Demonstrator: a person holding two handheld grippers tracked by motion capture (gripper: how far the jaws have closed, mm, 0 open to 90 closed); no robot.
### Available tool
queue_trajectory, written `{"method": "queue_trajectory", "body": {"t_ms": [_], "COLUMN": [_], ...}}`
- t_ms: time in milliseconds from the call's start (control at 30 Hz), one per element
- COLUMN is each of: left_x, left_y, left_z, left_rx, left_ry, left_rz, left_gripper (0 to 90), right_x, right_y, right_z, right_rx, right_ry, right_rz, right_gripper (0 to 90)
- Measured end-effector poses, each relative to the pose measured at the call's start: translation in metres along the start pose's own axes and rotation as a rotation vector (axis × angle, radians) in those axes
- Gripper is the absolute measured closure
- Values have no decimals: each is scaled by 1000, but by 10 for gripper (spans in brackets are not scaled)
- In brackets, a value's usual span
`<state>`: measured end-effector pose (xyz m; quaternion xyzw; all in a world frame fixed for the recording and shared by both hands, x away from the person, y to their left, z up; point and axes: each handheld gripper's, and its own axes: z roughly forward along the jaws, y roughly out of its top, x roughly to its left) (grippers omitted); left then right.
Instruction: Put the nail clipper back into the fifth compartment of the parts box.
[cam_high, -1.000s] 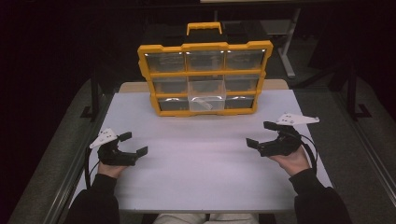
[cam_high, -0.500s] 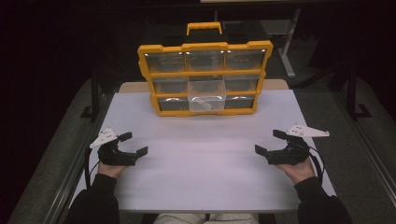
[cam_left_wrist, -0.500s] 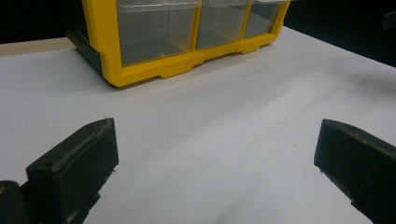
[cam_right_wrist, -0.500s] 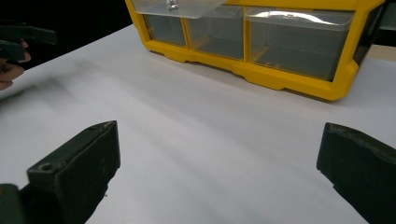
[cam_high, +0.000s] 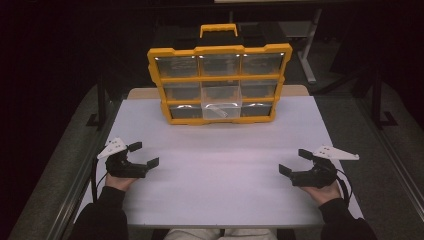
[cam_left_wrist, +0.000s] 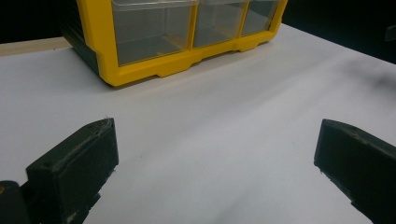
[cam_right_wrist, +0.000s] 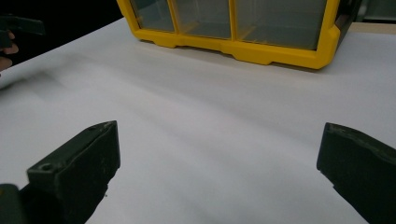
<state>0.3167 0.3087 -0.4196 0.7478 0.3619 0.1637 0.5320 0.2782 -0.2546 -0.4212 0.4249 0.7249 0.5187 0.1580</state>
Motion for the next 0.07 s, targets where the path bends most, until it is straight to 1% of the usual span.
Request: {"method": "queue_trajectory", "body": {"t_ms": [67], "left_x": [0], "left_y": [0], "left_z": [0], "left_rx": [0], "left_ry": [0], "left_rz": [1], "left_gripper": [0], "right_x": [1], "right_y": [0], "right_z": [1], "right_rx": [-2], "right_ry": [1], "right_rz": [-10], "right_gripper": [0]}}
